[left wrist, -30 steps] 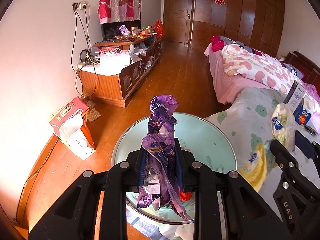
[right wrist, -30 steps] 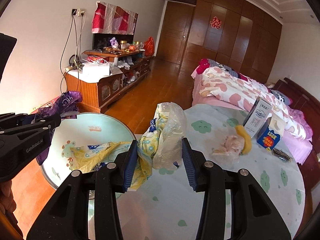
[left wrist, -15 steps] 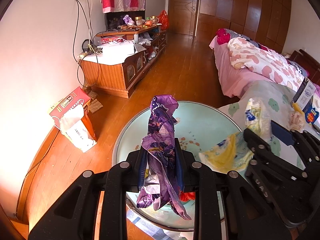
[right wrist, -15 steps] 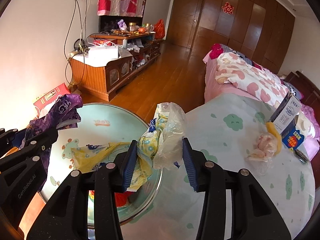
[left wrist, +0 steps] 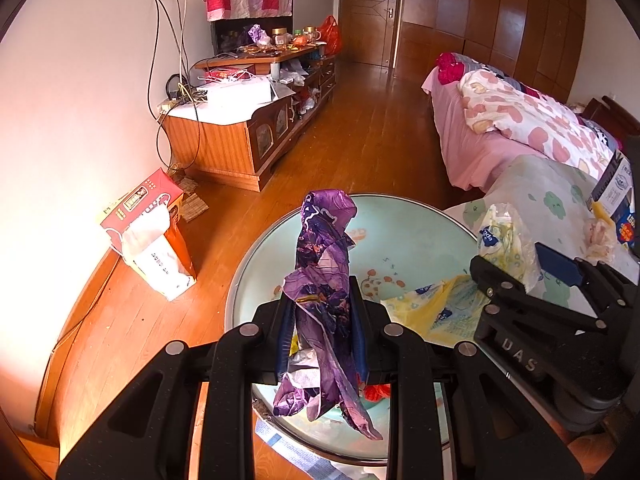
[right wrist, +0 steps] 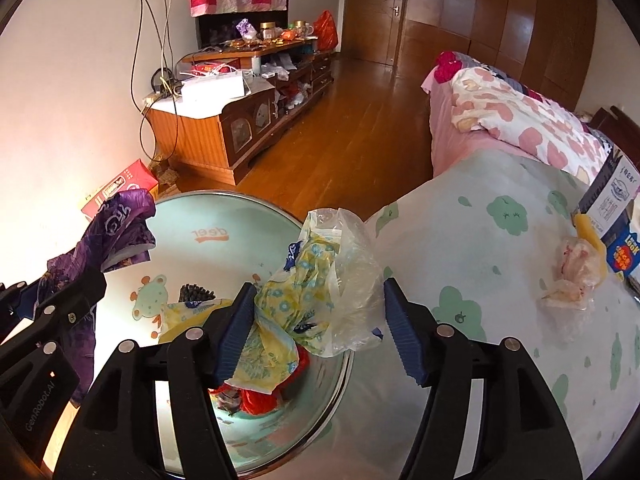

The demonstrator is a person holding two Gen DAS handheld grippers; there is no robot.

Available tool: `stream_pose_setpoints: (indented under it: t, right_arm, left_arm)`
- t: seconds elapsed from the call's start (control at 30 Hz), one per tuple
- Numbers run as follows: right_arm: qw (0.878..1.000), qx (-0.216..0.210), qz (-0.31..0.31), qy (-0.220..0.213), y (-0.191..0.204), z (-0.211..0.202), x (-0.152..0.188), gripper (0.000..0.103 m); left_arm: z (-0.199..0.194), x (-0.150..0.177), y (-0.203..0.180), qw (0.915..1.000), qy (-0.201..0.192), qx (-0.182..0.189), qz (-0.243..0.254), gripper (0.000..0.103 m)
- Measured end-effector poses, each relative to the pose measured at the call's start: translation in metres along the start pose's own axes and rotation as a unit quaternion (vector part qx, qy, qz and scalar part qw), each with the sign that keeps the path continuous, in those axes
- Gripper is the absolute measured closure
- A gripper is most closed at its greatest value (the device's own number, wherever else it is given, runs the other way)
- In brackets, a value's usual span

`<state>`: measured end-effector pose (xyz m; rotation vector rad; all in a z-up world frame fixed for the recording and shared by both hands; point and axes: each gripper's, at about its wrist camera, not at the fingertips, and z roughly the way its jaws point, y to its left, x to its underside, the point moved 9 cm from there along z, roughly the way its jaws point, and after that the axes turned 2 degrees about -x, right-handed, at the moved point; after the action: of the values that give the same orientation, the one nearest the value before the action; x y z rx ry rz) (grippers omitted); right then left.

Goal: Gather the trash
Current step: 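Open both grippers over the bin to drop the wrapper and bag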

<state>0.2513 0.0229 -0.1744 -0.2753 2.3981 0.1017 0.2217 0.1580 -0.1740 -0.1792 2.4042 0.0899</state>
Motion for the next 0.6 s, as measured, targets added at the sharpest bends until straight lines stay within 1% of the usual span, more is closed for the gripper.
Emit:
stream_pose_setpoints:
  t: [0.07,0.2,0.37,0.6]
  right_arm:
    - [1.0,-0.003,0.002,-0.012,0.0,-0.003,-0.002,0.037]
    - [1.0,-0.003,0.003,-0.025,-0.003,-0.008,-0.005,0.03]
    - [0.999,0.008,0.021,-0.047,-0.015,-0.024,-0.009,0.03]
    - [0.996,0.027,0.051,-0.073,-0.041,-0.051,0.0,0.03]
  left_arm:
    - [0.0,0.0,0.0,1.0,0.0,0.001,0.0,0.079]
    - [0.0,0.001,-0.002,1.0,-0.001,0.001,0.001,0.079]
    - [-0.001,0.002,-0.004,1.0,-0.004,0.0,0.007,0.078]
    - [-0.006,0.002,-0.012,0.9997,-0.01,-0.005,0.024,0.076]
